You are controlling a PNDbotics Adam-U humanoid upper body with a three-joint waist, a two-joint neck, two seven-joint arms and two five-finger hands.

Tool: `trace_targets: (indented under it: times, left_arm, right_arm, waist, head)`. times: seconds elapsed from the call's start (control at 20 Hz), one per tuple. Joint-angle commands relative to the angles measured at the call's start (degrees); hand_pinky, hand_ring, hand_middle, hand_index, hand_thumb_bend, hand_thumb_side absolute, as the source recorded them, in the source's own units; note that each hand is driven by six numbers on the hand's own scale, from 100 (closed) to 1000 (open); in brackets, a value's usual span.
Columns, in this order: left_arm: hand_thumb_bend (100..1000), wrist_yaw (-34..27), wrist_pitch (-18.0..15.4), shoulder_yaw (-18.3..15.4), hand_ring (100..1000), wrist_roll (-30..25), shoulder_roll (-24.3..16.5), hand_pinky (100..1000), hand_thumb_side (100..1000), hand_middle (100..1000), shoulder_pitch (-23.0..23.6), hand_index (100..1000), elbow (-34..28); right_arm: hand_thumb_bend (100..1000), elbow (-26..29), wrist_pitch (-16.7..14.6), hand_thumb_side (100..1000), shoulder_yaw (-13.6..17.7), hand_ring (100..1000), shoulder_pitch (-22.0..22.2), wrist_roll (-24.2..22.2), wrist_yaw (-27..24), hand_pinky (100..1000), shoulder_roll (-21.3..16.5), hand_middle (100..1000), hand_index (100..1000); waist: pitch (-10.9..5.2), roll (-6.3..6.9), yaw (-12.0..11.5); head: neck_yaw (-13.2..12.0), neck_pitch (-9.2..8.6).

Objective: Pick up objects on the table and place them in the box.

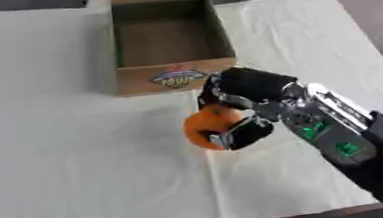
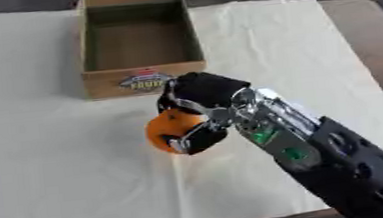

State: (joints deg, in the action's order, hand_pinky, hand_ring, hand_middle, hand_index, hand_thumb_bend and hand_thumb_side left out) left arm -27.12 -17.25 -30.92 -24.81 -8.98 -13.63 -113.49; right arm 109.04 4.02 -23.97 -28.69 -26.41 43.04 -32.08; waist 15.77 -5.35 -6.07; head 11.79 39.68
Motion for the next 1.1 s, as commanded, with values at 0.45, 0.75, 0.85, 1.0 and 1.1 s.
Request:
trace_targets:
  times: [0.45, 0.75, 0.85, 1.0, 1.1]
  left_arm:
    - [128, 0.0, -0.3, 0.2, 546, -0.2, -0.4, 442, 776, 593, -0.2, 646, -1.1]
    - [125, -0.1, -0.5, 0.2, 544, -0.3, -0.3, 440, 774, 593, -0.1, 643, -1.1]
    - [125, -0.1, -0.6, 0.2, 544, -0.4, -0.2, 439, 773, 593, -0.1, 642, -1.1]
    - [125, -0.3, -0.9, 0.2, 542, -0.5, 0.0, 438, 771, 592, -0.1, 640, -1.1]
    - [127, -0.4, -1.2, 0.2, 541, -0.6, 0.1, 437, 769, 591, 0.0, 639, -1.1]
  right_arm:
    - [100, 5.5, -0.9, 221, 3.2, 532, -1.4, 3.1, -3.6, 735, -4.4, 309, 506]
    - [100, 5.6, -2.2, 224, 4.7, 527, -2.5, 6.3, -4.9, 730, -5.9, 304, 502]
    - [100, 5.6, -2.4, 224, 5.6, 526, -3.4, 7.7, -5.2, 727, -6.9, 301, 499]
    - [100, 5.6, -2.4, 222, 7.0, 525, -5.2, 10.2, -5.1, 722, -8.9, 298, 493]
    - [100, 5.6, -1.6, 221, 7.7, 525, -6.3, 12.0, -4.8, 720, -10.0, 297, 490]
  waist:
    - [-0.87, 0.63, 0.2]
    - [-0.58, 0.79, 0.1]
    - [-0.41, 0.86, -0.1]
    - [-0.03, 0.94, -0.7]
    - [0.3, 1.0, -1.2]
  head:
    - [0.4, -0.23]
    - [0.9, -0.62]
    - [1.2, -0.77]
    - [2.0, -1.32]
    - [2.7, -1.89]
